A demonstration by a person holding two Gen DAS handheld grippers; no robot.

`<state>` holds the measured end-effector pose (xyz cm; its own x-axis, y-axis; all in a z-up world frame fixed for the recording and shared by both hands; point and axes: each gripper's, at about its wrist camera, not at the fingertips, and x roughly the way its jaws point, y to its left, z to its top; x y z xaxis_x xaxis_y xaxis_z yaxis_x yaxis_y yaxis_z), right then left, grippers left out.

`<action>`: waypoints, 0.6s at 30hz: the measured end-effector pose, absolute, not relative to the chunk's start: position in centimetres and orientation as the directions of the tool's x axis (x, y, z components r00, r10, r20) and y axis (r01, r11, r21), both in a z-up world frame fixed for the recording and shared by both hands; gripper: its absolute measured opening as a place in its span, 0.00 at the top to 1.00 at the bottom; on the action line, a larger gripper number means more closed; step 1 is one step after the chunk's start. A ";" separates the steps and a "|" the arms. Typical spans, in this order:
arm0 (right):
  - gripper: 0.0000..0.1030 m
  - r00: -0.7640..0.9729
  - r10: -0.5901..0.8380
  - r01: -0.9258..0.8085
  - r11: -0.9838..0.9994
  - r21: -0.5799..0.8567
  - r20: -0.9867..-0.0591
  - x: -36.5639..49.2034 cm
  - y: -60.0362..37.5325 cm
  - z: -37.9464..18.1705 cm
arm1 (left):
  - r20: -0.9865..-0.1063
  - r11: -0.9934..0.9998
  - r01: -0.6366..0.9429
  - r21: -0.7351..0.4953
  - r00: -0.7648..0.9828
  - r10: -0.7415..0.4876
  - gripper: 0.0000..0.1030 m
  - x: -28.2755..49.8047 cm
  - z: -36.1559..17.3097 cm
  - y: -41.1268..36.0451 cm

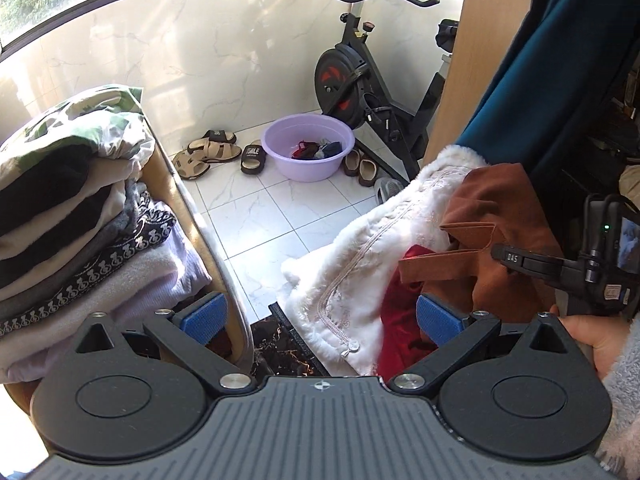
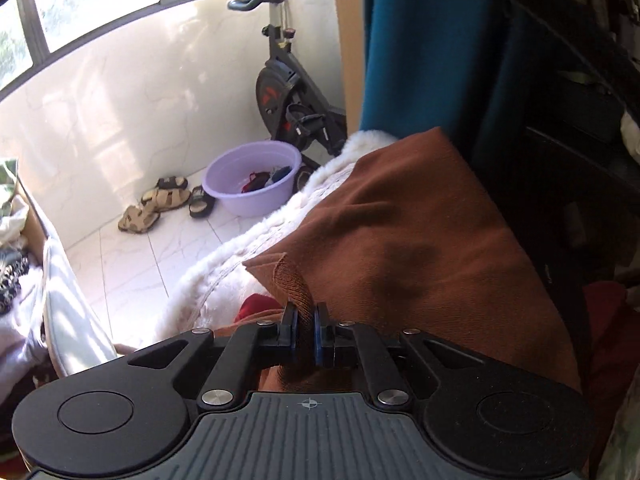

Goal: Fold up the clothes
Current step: 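Close the right gripper on the rust-brown sweater edge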

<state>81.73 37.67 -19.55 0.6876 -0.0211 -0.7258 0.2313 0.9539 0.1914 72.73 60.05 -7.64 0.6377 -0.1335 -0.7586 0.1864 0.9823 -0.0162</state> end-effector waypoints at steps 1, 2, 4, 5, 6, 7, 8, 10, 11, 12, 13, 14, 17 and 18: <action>0.94 0.703 -0.029 0.269 0.936 0.228 -0.710 80.5 36.1 -18.6 | -0.748 0.977 0.211 -0.009 0.647 -0.146 0.00 73.0 -7.3 59.1; 0.94 0.711 -0.044 0.317 0.911 0.263 -0.702 79.1 34.2 -17.8 | -0.738 0.972 0.235 -0.001 0.656 -0.160 0.00 73.3 -7.0 58.2; 0.94 0.709 -0.102 0.426 0.850 0.309 -0.698 75.7 30.6 -16.9 | -0.725 0.959 0.284 -0.001 0.660 -0.196 0.00 73.7 -6.7 56.3; 0.94 0.705 -0.130 0.478 0.814 0.330 -0.697 74.0 28.7 -16.5 | -0.720 0.951 0.308 -0.002 0.660 -0.215 0.00 73.9 -6.6 55.3; 0.94 0.699 -0.159 0.527 0.774 0.351 -0.697 72.3 26.9 -16.1 | -0.717 0.941 0.337 -0.010 0.653 -0.242 0.00 74.1 -6.6 54.3; 0.94 0.687 -0.197 0.575 0.736 0.357 -0.699 70.4 25.5 -16.0 | -0.718 0.929 0.369 -0.022 0.641 -0.271 0.00 74.2 -6.6 53.2; 0.94 0.673 -0.235 0.620 0.696 0.361 -0.702 68.5 24.2 -15.9 | -0.721 0.914 0.404 -0.031 0.624 -0.301 0.00 74.2 -6.8 52.0; 0.94 0.634 -0.310 0.701 0.618 0.357 -0.708 64.7 22.0 -15.8 | -0.726 0.879 0.474 -0.045 0.589 -0.355 0.00 74.1 -7.1 49.7; 0.94 0.598 -0.348 0.746 0.572 0.342 -0.722 62.7 21.4 -15.8 | -0.726 0.855 0.516 -0.047 0.570 -0.384 0.00 73.9 -7.2 48.5; 0.94 0.557 -0.383 0.788 0.523 0.325 -0.736 60.6 20.7 -15.9 | -0.724 0.830 0.556 -0.046 0.553 -0.411 0.00 73.6 -7.3 47.4; 0.94 0.516 -0.407 0.825 0.474 0.308 -0.754 58.9 20.4 -16.1 | -0.723 0.804 0.592 -0.045 0.537 -0.435 0.00 73.3 -7.5 46.3; 0.94 0.472 -0.417 0.859 0.416 0.299 -0.777 56.7 20.1 -16.7 | -0.723 0.777 0.628 -0.042 0.517 -0.457 0.00 72.9 -7.7 45.2; 1.00 0.347 -0.393 0.930 0.261 0.258 -0.852 51.0 21.3 -19.2 | -0.735 0.685 0.728 -0.036 0.446 -0.511 0.00 71.9 -8.6 42.5; 1.00 0.280 -0.383 0.955 0.205 0.214 -0.880 49.6 21.8 -20.0 | -0.739 0.658 0.752 -0.036 0.423 -0.524 0.00 71.7 -8.9 41.9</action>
<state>49.56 21.83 -20.04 0.2796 -0.3832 -0.8803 0.9551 0.2050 0.2141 71.71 41.92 -8.87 0.4235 -0.5241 -0.7389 0.7520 0.6582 -0.0358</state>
